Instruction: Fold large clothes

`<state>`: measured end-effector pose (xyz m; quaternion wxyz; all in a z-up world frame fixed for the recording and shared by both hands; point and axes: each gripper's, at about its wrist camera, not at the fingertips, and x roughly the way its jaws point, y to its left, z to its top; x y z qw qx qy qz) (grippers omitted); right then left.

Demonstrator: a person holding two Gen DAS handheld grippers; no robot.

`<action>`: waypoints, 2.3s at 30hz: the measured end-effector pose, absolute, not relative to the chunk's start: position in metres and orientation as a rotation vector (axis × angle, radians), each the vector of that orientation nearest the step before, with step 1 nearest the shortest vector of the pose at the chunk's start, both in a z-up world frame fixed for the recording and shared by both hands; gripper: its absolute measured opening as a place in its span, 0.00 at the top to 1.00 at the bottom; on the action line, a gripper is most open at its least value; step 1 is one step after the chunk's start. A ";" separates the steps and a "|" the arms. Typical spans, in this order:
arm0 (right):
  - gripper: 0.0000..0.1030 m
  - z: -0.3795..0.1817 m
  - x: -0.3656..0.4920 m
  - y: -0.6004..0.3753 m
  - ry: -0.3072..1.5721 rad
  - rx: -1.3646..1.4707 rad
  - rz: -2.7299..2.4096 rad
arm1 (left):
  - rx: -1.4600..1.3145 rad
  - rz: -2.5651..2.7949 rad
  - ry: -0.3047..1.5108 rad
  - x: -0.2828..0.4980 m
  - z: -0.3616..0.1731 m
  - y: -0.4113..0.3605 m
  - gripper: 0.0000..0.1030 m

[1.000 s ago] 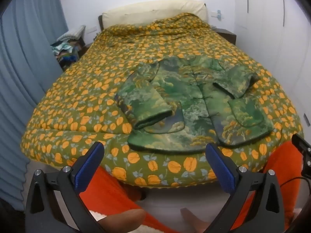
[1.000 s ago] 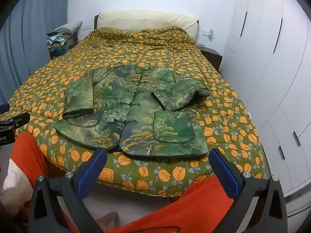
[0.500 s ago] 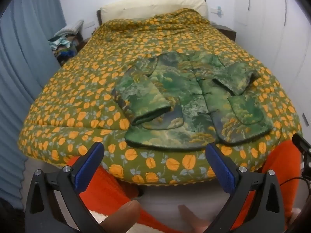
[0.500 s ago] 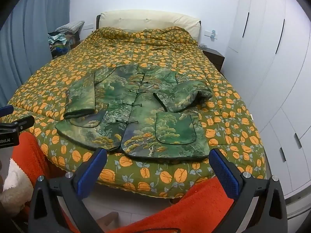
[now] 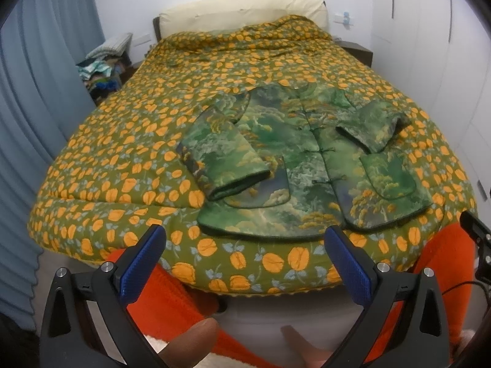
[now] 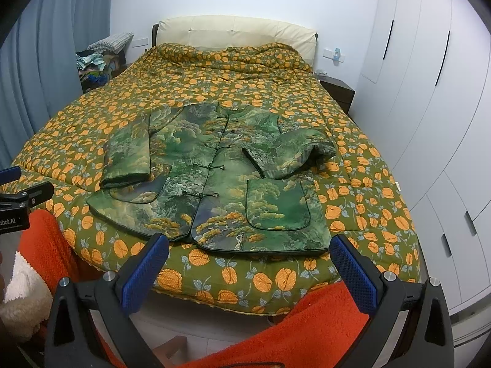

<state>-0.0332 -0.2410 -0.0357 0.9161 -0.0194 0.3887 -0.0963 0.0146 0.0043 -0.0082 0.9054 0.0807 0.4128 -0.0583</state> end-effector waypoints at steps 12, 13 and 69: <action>0.00 -0.036 -0.031 -0.242 0.797 -0.035 -0.198 | 0.168 -0.122 0.853 0.015 -0.008 0.005 0.00; 0.00 -0.036 -0.032 -0.242 0.798 -0.036 -0.197 | 0.168 -0.123 0.853 0.015 -0.008 0.005 0.00; 0.00 -0.044 -0.032 -0.250 0.812 -0.005 -0.214 | 0.190 -0.127 0.856 0.012 -0.014 0.005 0.00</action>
